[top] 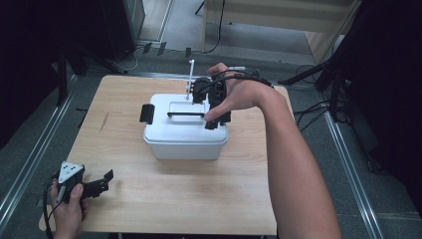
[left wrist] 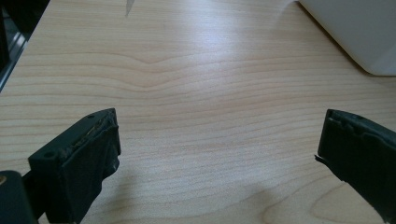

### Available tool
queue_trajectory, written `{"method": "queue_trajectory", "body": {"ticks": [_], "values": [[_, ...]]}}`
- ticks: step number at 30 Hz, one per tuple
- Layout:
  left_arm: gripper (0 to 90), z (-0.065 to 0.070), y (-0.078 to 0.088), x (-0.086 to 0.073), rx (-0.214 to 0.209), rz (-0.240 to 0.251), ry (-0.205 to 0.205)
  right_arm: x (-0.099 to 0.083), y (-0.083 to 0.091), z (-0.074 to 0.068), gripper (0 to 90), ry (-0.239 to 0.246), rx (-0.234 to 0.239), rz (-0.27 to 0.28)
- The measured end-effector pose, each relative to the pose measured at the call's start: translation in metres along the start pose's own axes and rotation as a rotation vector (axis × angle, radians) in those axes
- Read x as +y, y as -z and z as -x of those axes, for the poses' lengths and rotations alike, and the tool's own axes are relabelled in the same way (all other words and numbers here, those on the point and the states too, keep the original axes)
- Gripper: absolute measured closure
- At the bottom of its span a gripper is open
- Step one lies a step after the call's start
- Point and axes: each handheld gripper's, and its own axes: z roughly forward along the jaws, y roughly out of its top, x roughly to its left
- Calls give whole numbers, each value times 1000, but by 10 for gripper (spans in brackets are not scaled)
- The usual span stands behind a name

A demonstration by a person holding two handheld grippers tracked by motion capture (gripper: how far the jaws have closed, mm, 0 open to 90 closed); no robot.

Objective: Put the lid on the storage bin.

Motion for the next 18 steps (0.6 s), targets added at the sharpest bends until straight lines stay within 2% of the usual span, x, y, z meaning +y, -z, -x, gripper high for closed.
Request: {"method": "queue_trajectory", "body": {"ticks": [1,2,6,9,14,17,18], "values": [[0,0,0,0,1,0,0,-9,0,0,0,-12,-1,-4],[0,0,0,0,1,0,0,-9,0,0,0,-12,-1,-4],[0,0,0,0,3,0,0,-28,0,0,0,-30,-5,-5],[0,0,0,0,3,-2,0,-47,1,0,0,-60,-1,-10],[0,0,0,0,3,-2,0,-64,2,1,0,-76,1,-4],[0,0,0,0,3,-2,0,-79,4,-1,0,-110,2,-1],[0,0,0,0,3,-2,0,-79,4,-1,0,-110,2,-1]]}}
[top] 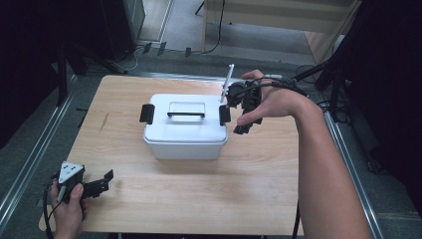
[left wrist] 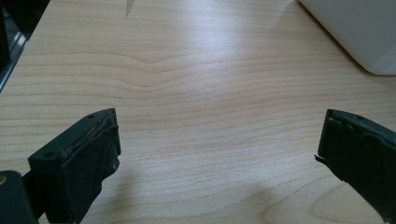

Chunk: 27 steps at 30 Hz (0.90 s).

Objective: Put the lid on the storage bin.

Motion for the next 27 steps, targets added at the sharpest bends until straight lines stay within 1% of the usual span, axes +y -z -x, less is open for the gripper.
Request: {"method": "queue_trajectory", "body": {"ticks": [1,2,4,5,6,7,8,10,11,12,14,15,17,20,21,22,25,27], "values": [[0,0,0,0,0,0,0,-8,-1,0,0,-4,0,4],[0,0,0,0,0,0,0,-8,-1,0,0,-4,0,4],[0,0,0,0,0,1,0,-15,-2,-1,0,-10,1,12],[0,0,0,0,1,4,2,-24,-4,-2,0,-27,4,22],[0,0,0,0,1,4,2,-24,-4,-2,0,-27,4,22],[0,0,0,0,1,4,2,-32,-7,-4,0,-40,8,22],[0,0,0,0,2,3,2,-32,-7,-4,0,-40,8,22],[0,0,0,0,2,3,2,-40,-11,-5,0,-53,9,20],[0,0,0,0,3,3,2,-49,-15,-7,0,-68,12,24],[0,0,0,0,3,3,2,-49,-15,-7,0,-68,12,24],[0,0,0,0,4,4,3,-57,-19,-9,0,-80,20,33],[0,0,0,0,4,6,2,-67,-24,-11,0,-91,20,38],[0,0,0,0,5,6,2,-70,-25,-12,0,-92,21,42],[0,0,0,0,4,6,4,-85,-31,-16,0,-122,24,54],[0,0,0,0,4,4,1,-92,-35,-19,0,-138,24,60],[0,0,0,0,4,3,0,-92,-35,-19,0,-138,24,60],[0,0,0,0,5,4,0,-101,-41,-26,0,-148,17,78],[0,0,0,0,5,4,0,-108,-48,-33,0,-163,3,115]]}}
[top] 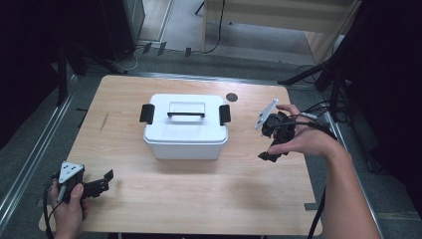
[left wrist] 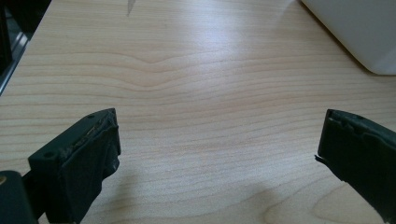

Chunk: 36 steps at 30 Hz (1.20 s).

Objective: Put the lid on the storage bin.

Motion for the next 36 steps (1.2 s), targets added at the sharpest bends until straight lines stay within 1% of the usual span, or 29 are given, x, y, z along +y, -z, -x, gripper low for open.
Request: {"method": "queue_trajectory", "body": {"ticks": [1,2,3,4,6,8,9,10,12,13,14,15,16,17,19,22,23,24,25,26,27,28,29,31,34,36], "values": [[0,0,0,0,0,0,0,0,0,0,0,0,0,0],[0,0,0,0,1,2,-1,-3,-2,-2,0,-5,-1,13],[0,0,0,0,1,3,-1,-8,-6,-5,0,-24,-7,32],[0,0,0,0,1,3,-1,-11,-8,-7,0,-30,-3,47],[0,0,0,0,1,3,-2,-17,-13,-10,0,-33,-12,67],[0,0,0,0,1,3,-2,-25,-19,-15,0,-50,-11,87],[0,0,0,0,1,3,-3,-29,-21,-17,0,-54,-22,102],[0,0,0,0,1,3,-2,-33,-23,-19,0,-62,-22,118],[0,0,0,0,1,3,-2,-45,-29,-25,0,-100,-17,173],[0,0,0,0,2,3,-3,-45,-29,-25,0,-100,-17,173],[0,0,0,0,2,4,-2,-54,-35,-29,0,-114,-22,192],[0,0,0,0,2,5,-3,-54,-35,-29,0,-114,-22,192],[0,0,0,0,3,6,-2,-64,-40,-33,0,-132,-36,206],[0,0,0,0,3,6,-3,-64,-40,-33,0,-132,-36,206],[0,0,1,0,5,3,-5,-72,-43,-36,0,-143,-43,235],[0,0,1,0,7,4,-7,-89,-47,-40,0,-191,-41,295],[0,0,1,0,8,5,-9,-94,-49,-41,0,-208,-48,306],[0,0,1,0,10,5,-9,-105,-54,-45,0,-228,-66,325],[0,0,1,0,10,5,-9,-105,-54,-45,0,-228,-66,325],[0,0,1,0,11,6,-10,-116,-59,-49,0,-251,-79,353],[0,0,1,0,11,6,-10,-116,-59,-49,0,-251,-79,353],[0,0,1,0,12,6,-10,-119,-61,-50,0,-260,-86,366],[0,0,1,0,12,7,-8,-124,-63,-52,0,-273,-89,381],[0,1,1,0,14,7,-8,-132,-67,-56,0,-300,-113,413],[0,1,1,0,15,10,-7,-143,-74,-61,0,-341,-121,465],[0,1,1,-1,15,10,-8,-150,-78,-65,0,-369,-109,519]]}}
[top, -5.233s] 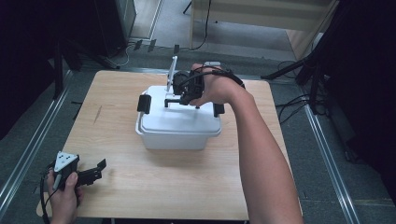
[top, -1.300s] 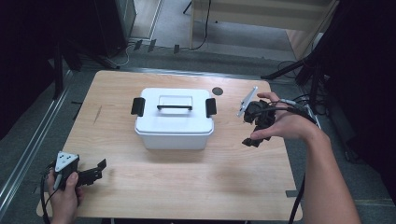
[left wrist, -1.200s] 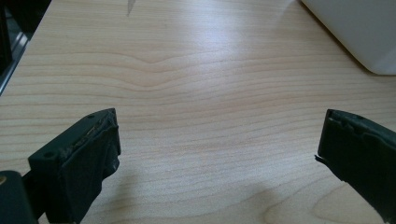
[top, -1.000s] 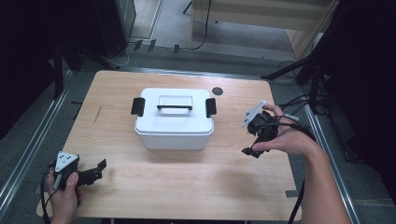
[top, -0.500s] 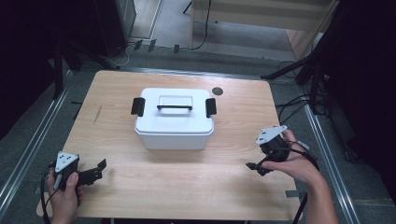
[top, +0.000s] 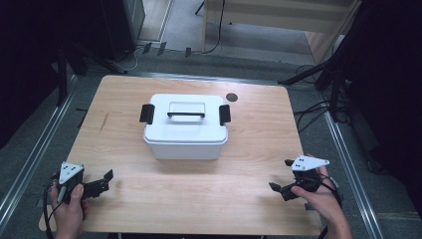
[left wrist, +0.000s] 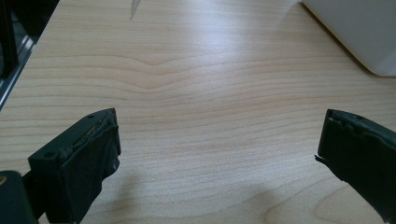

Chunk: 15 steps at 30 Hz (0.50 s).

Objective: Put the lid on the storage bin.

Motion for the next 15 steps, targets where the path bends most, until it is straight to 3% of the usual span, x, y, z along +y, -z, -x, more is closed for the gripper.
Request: {"method": "queue_trajectory", "body": {"ticks": [2,6,10,15], "values": [[0,0,0,0,2,-1,-2,-14,-1,-3,0,-48,-13,51],[0,0,0,0,4,1,-2,-24,-1,-5,0,-89,-42,100],[0,0,0,0,4,-1,-2,-41,-1,-8,0,-152,-121,167],[0,1,0,0,7,4,-1,-51,0,-11,0,-192,-158,204]]}}
